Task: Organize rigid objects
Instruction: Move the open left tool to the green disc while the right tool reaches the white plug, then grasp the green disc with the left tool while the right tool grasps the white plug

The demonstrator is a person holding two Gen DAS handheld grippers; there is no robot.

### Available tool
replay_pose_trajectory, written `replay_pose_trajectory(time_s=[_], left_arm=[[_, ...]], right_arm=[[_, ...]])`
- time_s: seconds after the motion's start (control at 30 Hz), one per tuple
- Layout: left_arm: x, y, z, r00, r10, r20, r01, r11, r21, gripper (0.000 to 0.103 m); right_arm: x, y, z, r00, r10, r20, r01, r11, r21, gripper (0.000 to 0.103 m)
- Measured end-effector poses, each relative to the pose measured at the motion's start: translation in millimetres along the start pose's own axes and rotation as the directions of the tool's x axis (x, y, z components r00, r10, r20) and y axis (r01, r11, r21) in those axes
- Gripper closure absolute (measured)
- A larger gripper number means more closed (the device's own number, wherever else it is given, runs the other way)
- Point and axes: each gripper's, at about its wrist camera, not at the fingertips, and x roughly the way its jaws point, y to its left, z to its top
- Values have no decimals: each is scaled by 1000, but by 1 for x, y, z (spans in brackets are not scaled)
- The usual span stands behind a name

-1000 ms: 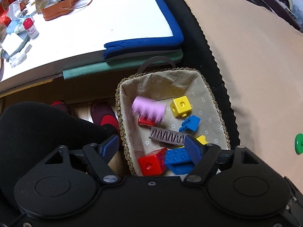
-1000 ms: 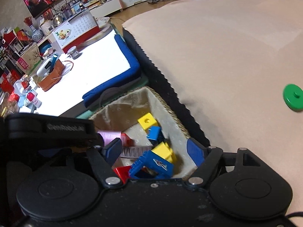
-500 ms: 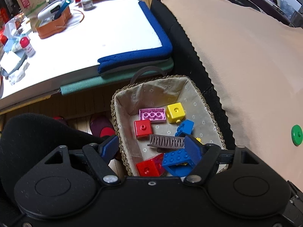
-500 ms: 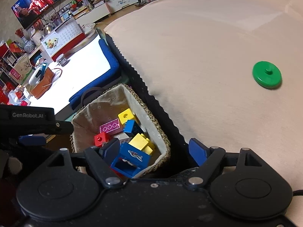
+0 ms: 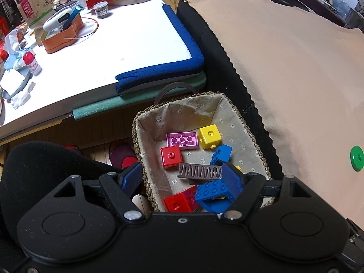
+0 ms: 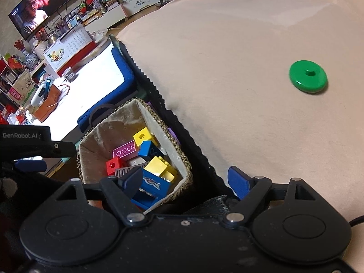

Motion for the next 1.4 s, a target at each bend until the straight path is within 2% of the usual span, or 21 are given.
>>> replay_pose_trajectory(time_s=[0.3,0.4,0.43,0.53,0.63,0.73,0.8,0.97,1.03,1.07,1.13,1.2,1.3,1.33,1.37,1.4], left_arm=[[-11,-11,-5,997,-47,54,44,997,63,31],[-13,-19,-9,996,-62,70,55,994,95,19],[-14,-23,-10,995,-67,76,59,993,105,19],[-16,-34,-15,991,-103,88,91,986,137,19],[-18,-49,-22,985,-144,96,126,977,172,19],[-18,-66,-30,981,-167,100,144,968,205,16],[-17,-77,-36,978,-180,106,152,962,226,10],[-18,-108,-48,974,-196,114,152,937,316,10],[-19,-121,-54,974,-194,121,139,923,359,10],[-19,-126,-57,973,-193,124,135,918,374,10],[-19,-138,-61,972,-199,125,135,909,395,10],[-19,-148,-62,969,-218,115,155,902,403,10],[-19,-163,-60,965,-244,96,189,901,391,10],[-19,-169,-59,964,-252,89,200,901,384,10],[-17,-174,-58,963,-256,83,208,903,376,10],[-16,-179,-56,962,-261,76,216,905,367,10]], right_arm=[[-16,-21,2,998,-40,44,40,999,12,19],[-26,-38,5,996,-64,70,61,998,32,18],[-29,-44,5,994,-75,80,72,997,38,17],[-44,-68,8,985,-122,122,115,991,66,17],[-61,-96,12,967,-187,172,173,980,95,15],[-80,-122,15,930,-279,240,260,960,108,9],[-93,-140,18,892,-346,291,327,938,116,0],[-109,-191,30,791,-495,359,457,869,191,0],[-105,-207,36,767,-529,363,493,848,194,0],[-101,-214,38,763,-531,368,499,846,187,0],[-93,-227,44,776,-499,385,477,864,158,1],[-84,-238,50,779,-479,404,467,874,135,1],[-71,-248,56,758,-469,452,478,872,104,2],[-66,-251,59,756,-469,457,479,872,102,7],[-61,-253,65,765,-465,446,473,875,102,13],[-56,-261,69,783,-455,425,455,884,108,27]])
